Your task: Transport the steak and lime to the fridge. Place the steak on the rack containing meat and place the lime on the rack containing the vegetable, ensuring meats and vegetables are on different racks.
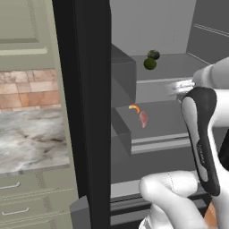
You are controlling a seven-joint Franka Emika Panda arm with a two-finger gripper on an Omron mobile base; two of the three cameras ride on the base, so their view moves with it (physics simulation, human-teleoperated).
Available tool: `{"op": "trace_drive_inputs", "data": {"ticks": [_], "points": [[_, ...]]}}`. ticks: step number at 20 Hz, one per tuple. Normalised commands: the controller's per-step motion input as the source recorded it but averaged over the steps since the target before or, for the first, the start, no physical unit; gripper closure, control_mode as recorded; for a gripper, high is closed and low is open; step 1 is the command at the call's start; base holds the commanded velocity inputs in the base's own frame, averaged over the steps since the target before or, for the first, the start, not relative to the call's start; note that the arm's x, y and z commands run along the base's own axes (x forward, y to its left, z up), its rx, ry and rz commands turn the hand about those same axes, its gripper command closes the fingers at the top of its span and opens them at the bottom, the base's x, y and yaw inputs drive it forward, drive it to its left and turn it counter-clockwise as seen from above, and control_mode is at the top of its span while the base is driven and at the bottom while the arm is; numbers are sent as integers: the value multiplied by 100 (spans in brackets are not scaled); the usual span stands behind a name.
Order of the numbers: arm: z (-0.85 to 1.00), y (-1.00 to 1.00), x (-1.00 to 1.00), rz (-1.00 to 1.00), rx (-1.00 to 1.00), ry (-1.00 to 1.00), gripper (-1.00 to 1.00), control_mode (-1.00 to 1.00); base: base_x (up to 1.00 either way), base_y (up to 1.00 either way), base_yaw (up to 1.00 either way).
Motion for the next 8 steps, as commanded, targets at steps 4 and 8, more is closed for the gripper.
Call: {"op": "trace_drive_inputs", "data": {"ticks": [4,8], "points": [[0,-24,-100,0,0,-10,-100,-100,0,0,0],[-4,-4,-100,0,-4,0,-100,-100,0,0,0]]}}
